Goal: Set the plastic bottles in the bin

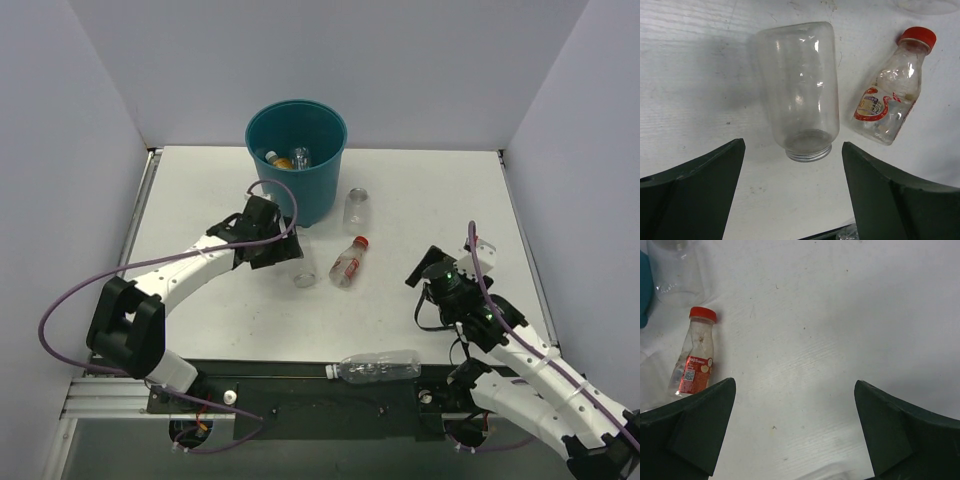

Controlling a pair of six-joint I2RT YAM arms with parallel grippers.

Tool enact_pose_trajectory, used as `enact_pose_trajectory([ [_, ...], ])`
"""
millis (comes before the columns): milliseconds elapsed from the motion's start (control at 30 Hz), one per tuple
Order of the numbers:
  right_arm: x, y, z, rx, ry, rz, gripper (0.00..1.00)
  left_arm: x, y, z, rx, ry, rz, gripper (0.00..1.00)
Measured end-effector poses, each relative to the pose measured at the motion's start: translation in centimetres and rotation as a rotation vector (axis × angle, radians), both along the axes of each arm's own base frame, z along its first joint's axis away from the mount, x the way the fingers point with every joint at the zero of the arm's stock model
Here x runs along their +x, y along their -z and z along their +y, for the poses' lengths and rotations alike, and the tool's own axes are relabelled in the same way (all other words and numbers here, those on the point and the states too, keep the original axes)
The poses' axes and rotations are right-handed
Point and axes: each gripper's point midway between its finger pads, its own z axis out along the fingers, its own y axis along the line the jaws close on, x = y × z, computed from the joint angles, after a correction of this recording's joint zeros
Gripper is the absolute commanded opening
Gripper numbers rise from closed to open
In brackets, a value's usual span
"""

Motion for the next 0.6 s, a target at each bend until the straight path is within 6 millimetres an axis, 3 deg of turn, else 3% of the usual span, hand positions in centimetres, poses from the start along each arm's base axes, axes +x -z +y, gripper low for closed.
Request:
enact_pose_trajectory([
  [333, -1.9, 0.1, -1.1, 0.013, 0.030, 0.057, 1.00, 1.2, 3.6, -3.1, 0.054, 0.036, 0.054, 0.90],
  [400, -2.3, 0.6, -0.6, 0.020, 0.007, 0.087, 1.00, 1.7, 4.4, -3.8, 0.069, 0.043, 0.062, 0.81],
  [500, -2.9, 1.7, 0.4, 0.040, -0.039, 0.135, 1.00, 2.3, 5.2, -4.7, 0.088, 0.051, 0.070, 0.58],
  [600, -3.8, 3.1, 1.0, 0.039, -0.079, 0.183, 1.00, 2.5, 5.0, -4.9, 0.096, 0.055, 0.060, 0.54],
])
